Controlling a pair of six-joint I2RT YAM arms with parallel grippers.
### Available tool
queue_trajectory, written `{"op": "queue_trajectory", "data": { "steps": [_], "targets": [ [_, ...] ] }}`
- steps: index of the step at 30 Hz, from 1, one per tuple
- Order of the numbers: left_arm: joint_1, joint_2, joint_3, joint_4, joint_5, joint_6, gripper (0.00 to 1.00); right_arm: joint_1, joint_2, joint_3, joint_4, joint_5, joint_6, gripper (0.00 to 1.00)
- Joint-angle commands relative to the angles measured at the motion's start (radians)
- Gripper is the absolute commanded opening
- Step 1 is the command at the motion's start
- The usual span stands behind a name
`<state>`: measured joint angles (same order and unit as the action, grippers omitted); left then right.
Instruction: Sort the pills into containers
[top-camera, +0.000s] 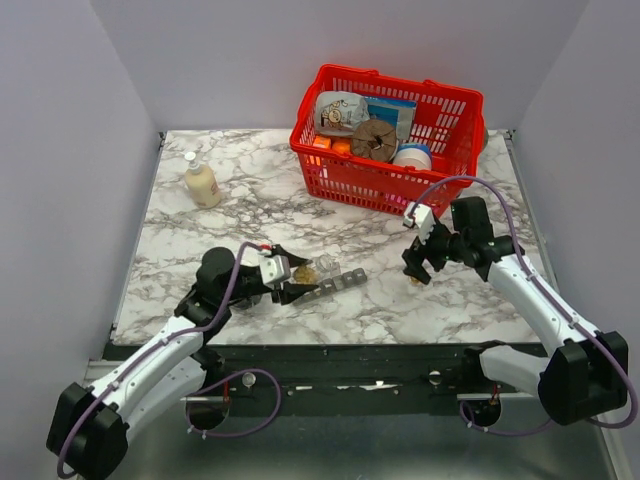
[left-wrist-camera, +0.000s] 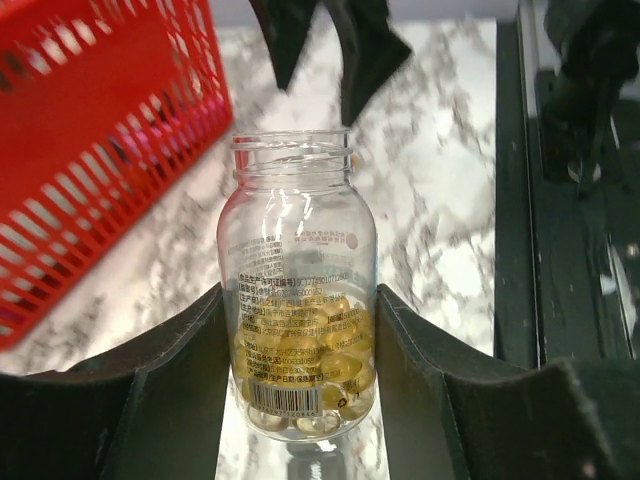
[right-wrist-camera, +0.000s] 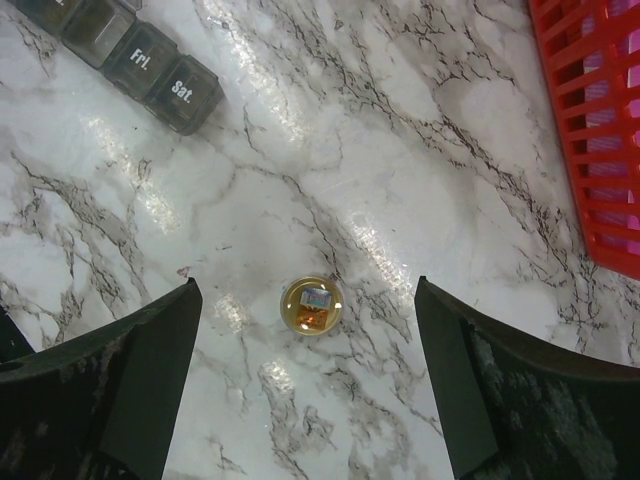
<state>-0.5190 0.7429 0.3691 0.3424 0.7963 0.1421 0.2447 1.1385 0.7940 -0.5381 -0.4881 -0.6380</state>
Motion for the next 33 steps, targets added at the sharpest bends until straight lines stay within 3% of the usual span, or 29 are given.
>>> {"op": "queue_trajectory", "data": {
  "steps": [1,9,21,33],
  "targets": [
    [-0.073,0.073,-0.042,-0.006,-0.101,0.197,0.00,-0.008,-0.020,0.008,-0.020,-0.029,-0.014,0.96],
    [-0.110,0.248,0.048,-0.161,-0.169,0.297,0.00,-0.013,-0.046,0.001,-0.022,-0.037,-0.019,0.96],
    [-0.157,0.340,0.191,-0.502,-0.321,0.416,0.00,-0.025,-0.089,-0.009,-0.022,-0.046,-0.026,0.96],
    [-0.184,0.489,0.278,-0.611,-0.419,0.401,0.00,-0.032,-0.123,-0.015,-0.023,-0.061,-0.028,0.97]
  ]
}}
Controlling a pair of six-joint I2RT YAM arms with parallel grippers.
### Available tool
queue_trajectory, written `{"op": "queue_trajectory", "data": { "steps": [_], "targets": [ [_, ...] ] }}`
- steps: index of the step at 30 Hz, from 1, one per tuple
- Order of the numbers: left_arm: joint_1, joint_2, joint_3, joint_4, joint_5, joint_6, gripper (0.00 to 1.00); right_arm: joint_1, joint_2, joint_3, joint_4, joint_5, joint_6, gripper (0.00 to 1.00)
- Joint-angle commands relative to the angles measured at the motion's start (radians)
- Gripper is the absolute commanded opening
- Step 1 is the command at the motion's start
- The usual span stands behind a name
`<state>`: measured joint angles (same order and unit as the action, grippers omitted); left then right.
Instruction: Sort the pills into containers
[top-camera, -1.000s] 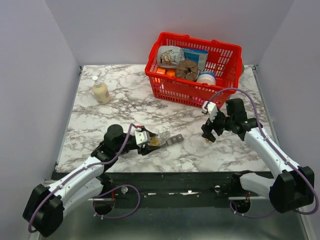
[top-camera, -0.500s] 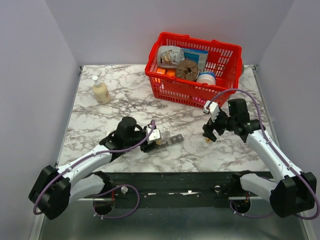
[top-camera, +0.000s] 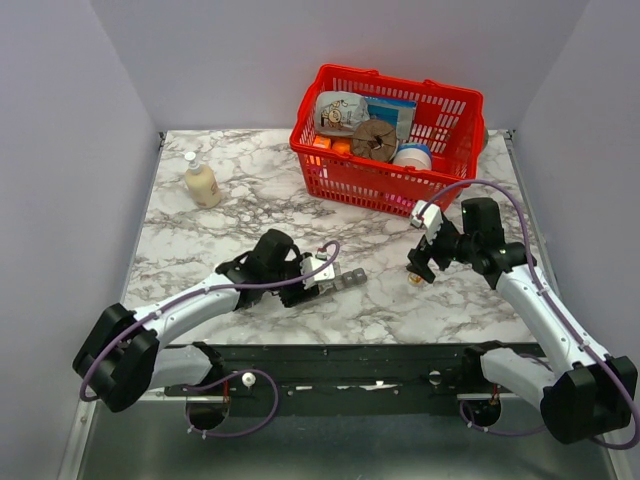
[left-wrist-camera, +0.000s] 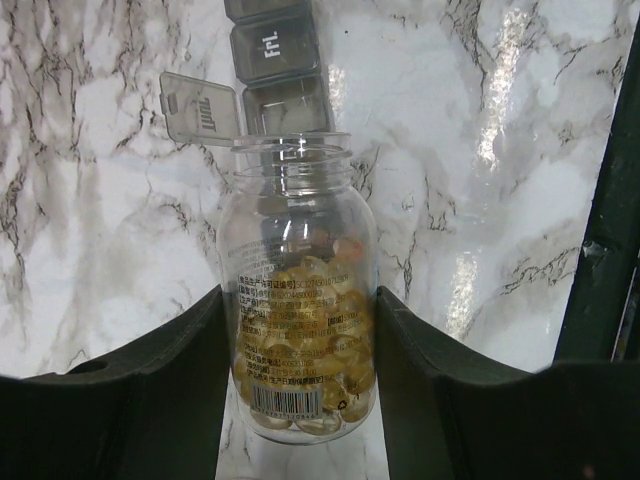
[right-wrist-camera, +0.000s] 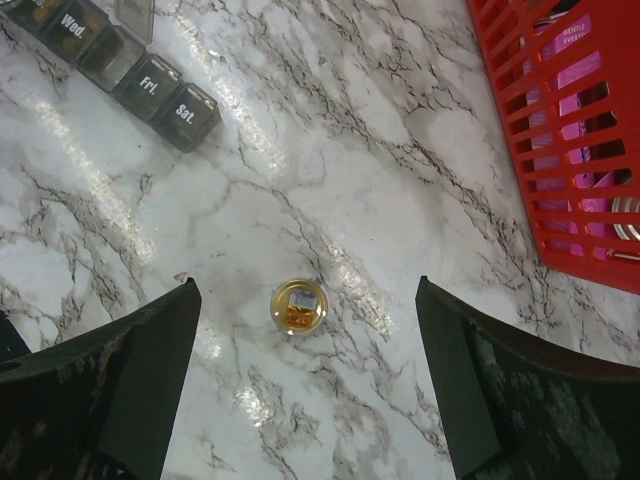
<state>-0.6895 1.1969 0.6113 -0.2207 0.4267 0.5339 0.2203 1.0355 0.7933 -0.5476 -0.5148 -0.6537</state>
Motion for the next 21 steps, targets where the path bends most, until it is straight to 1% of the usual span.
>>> {"op": "queue_trajectory", "data": {
  "steps": [1,14,21],
  "targets": [
    [-0.015,0.039,0.041,-0.049,-0.051,0.006,0.00,-0.007,-0.020,-0.016,-0.015,-0.037,-0.014,0.97],
    [-0.059,0.133,0.113,-0.100,-0.095,-0.008,0.00,-0.012,-0.020,-0.017,-0.020,-0.042,-0.018,0.97],
    [-0.087,0.197,0.186,-0.180,-0.141,-0.041,0.00,-0.015,-0.020,-0.019,-0.021,-0.045,-0.023,0.97]
  ]
}}
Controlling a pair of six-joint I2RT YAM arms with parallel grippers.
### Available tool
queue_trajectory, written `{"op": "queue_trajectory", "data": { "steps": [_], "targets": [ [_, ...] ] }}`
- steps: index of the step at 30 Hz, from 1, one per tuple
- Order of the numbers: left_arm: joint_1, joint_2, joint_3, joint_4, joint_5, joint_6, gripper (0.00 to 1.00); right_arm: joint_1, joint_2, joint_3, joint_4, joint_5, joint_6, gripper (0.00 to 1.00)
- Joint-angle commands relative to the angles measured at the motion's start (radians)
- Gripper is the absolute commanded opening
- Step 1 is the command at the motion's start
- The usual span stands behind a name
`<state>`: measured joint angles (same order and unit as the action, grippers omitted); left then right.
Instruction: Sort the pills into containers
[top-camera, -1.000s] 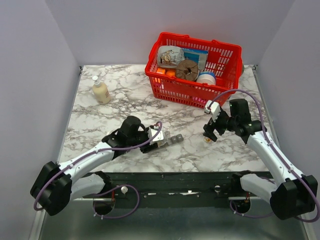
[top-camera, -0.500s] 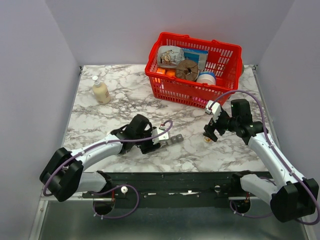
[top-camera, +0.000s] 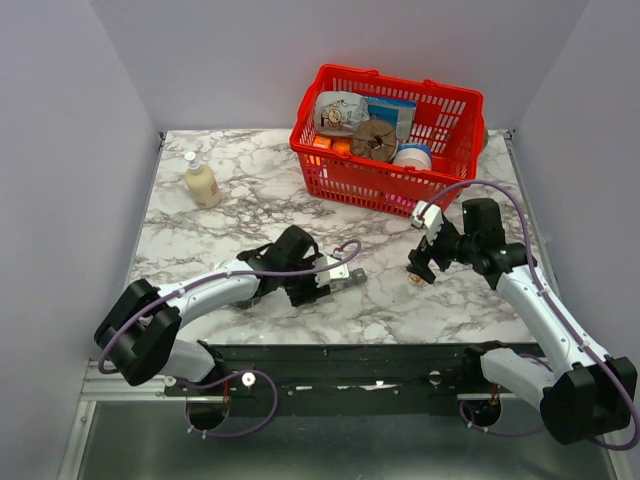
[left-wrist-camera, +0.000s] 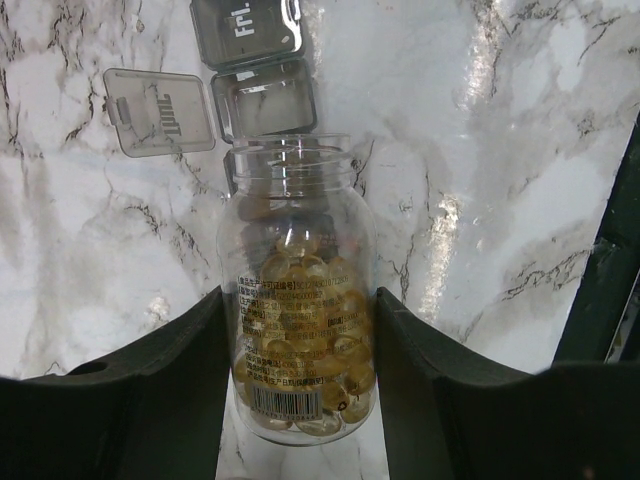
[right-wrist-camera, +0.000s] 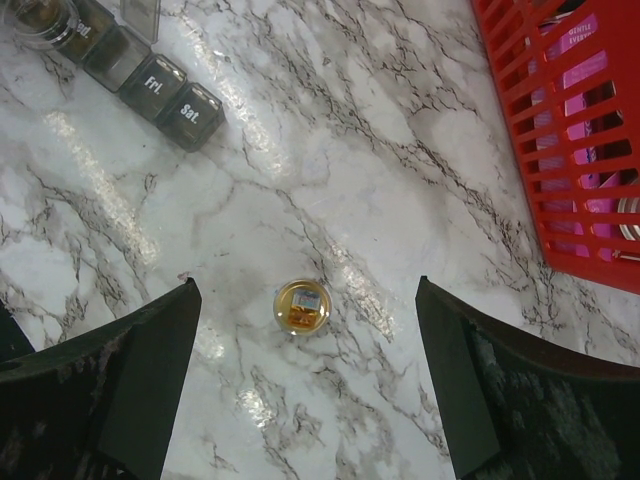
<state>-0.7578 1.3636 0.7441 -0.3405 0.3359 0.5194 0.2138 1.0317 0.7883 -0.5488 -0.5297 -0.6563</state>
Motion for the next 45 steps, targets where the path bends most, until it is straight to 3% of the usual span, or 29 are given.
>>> {"op": "queue_trajectory", "data": {
  "steps": [1,27,45],
  "targets": [
    [-0.021,0.035,0.060,-0.067,-0.055,-0.033,0.00,-0.008,-0.016,-0.014,-0.020,-0.030,-0.020,0.97],
    [-0.117,0.218,0.300,-0.324,-0.233,-0.136,0.00,-0.030,-0.025,-0.018,-0.026,-0.046,-0.026,0.97],
    [-0.144,0.258,0.380,-0.388,-0.307,-0.156,0.00,-0.037,-0.022,-0.017,-0.034,-0.058,-0.031,0.97]
  ]
}}
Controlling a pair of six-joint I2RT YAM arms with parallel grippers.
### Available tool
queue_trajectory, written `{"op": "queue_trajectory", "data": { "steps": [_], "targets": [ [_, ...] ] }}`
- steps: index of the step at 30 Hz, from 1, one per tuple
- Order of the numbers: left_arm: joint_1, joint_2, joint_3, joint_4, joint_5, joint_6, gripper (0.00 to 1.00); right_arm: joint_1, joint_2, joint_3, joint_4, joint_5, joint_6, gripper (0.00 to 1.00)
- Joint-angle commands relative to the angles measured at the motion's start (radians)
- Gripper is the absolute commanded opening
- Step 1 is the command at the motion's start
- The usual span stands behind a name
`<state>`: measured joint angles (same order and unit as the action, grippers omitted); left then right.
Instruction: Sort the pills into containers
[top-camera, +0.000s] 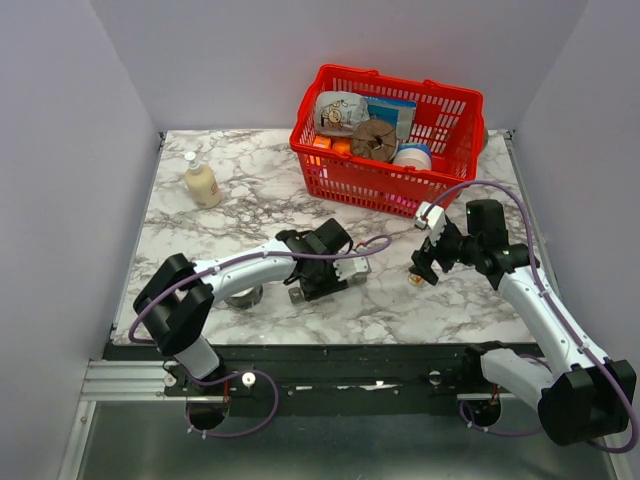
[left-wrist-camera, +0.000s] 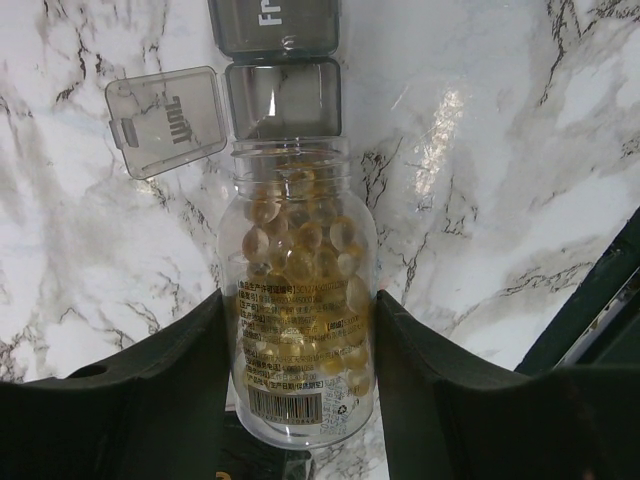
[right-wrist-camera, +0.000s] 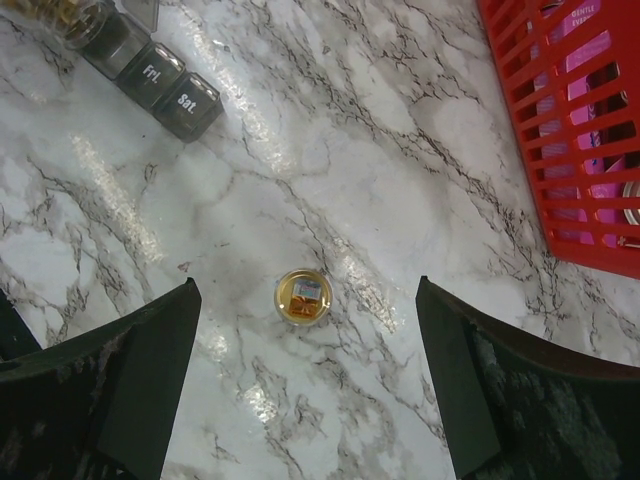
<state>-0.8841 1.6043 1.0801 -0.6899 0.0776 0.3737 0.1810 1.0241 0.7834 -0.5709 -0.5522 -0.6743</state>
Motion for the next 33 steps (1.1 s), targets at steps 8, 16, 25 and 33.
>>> {"op": "queue_trajectory", "data": {
  "steps": [8,16,25,33],
  "targets": [
    [-0.032,0.054,0.090,-0.085,-0.096,-0.006,0.00,-0.006,-0.012,-0.012,-0.014,-0.038,-0.013,0.97],
    [-0.039,0.072,0.107,-0.111,-0.121,-0.007,0.00,-0.009,-0.007,-0.012,-0.015,-0.041,-0.013,0.97],
    [-0.064,0.101,0.152,-0.155,-0.159,-0.013,0.00,-0.011,-0.006,-0.010,-0.017,-0.043,-0.013,0.97],
    [-0.069,0.120,0.165,-0.171,-0.179,-0.016,0.00,-0.012,-0.007,-0.012,-0.017,-0.048,-0.014,0.97]
  ]
}}
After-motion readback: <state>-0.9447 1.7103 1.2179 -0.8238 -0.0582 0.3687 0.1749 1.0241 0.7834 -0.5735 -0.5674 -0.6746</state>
